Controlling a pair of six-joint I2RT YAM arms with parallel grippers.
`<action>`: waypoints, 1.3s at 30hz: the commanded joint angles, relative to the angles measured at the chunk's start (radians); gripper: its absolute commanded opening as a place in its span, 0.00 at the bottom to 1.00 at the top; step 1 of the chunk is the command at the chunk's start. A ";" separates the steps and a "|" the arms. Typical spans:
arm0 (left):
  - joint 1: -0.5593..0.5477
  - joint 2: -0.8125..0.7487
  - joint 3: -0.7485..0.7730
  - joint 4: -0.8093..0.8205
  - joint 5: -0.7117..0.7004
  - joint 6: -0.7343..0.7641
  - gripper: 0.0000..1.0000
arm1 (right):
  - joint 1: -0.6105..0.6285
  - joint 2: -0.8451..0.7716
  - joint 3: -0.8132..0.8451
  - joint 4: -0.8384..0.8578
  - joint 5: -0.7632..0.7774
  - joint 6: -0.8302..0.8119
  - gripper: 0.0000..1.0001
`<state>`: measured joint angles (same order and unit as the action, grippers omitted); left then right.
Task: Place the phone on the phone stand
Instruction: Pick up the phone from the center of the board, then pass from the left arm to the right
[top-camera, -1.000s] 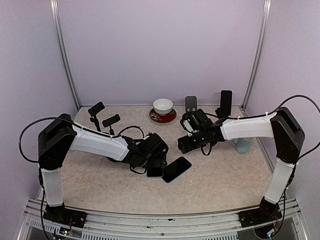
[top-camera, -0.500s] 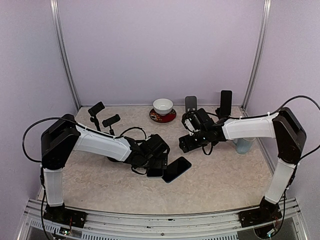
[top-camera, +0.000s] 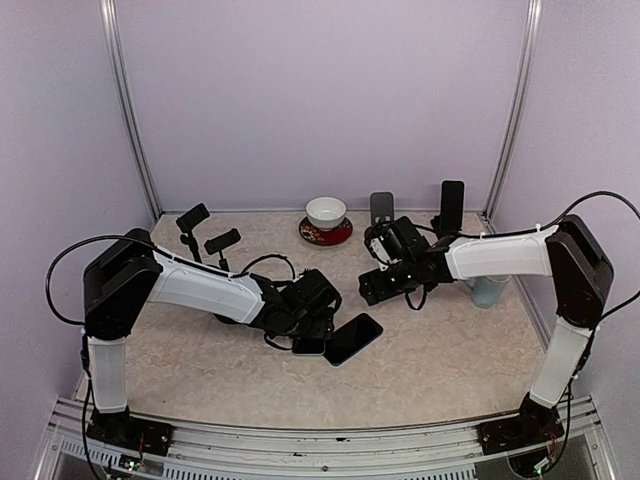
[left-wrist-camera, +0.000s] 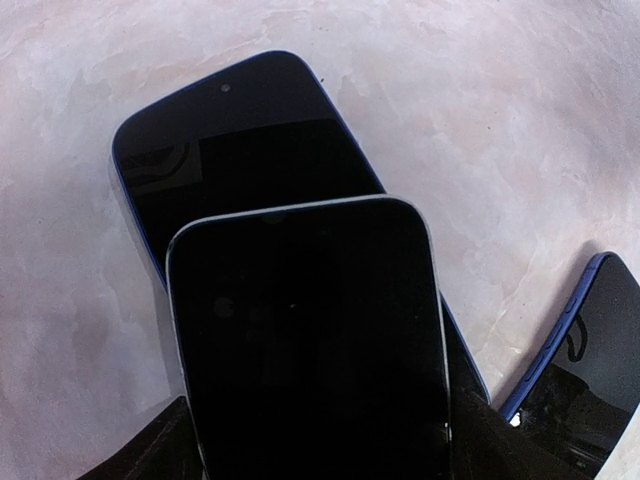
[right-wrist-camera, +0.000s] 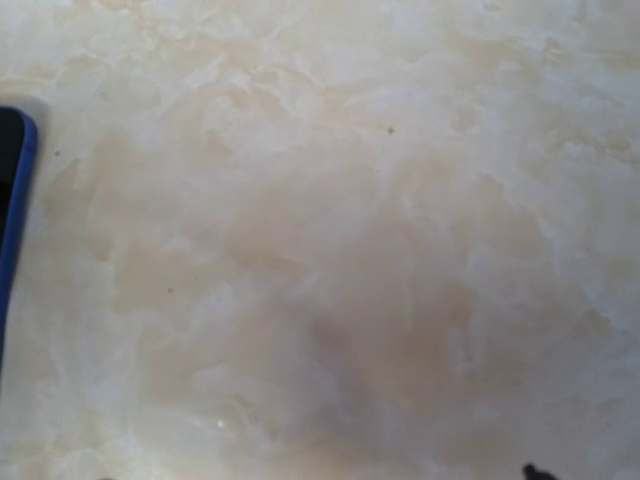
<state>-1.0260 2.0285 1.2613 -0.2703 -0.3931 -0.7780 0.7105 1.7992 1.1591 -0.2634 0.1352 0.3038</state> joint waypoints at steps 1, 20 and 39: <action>-0.008 0.012 0.013 0.006 0.005 0.012 0.77 | -0.011 -0.046 -0.013 0.009 0.011 0.001 0.85; -0.044 -0.166 -0.128 0.208 -0.045 0.086 0.63 | -0.011 -0.098 -0.044 0.073 -0.240 0.047 0.85; -0.149 -0.300 -0.217 0.378 -0.155 0.211 0.65 | -0.011 -0.099 -0.094 0.276 -0.749 0.171 0.76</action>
<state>-1.1545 1.7741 1.0473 0.0277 -0.4976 -0.6052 0.7101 1.7161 1.0809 -0.0681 -0.4644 0.4175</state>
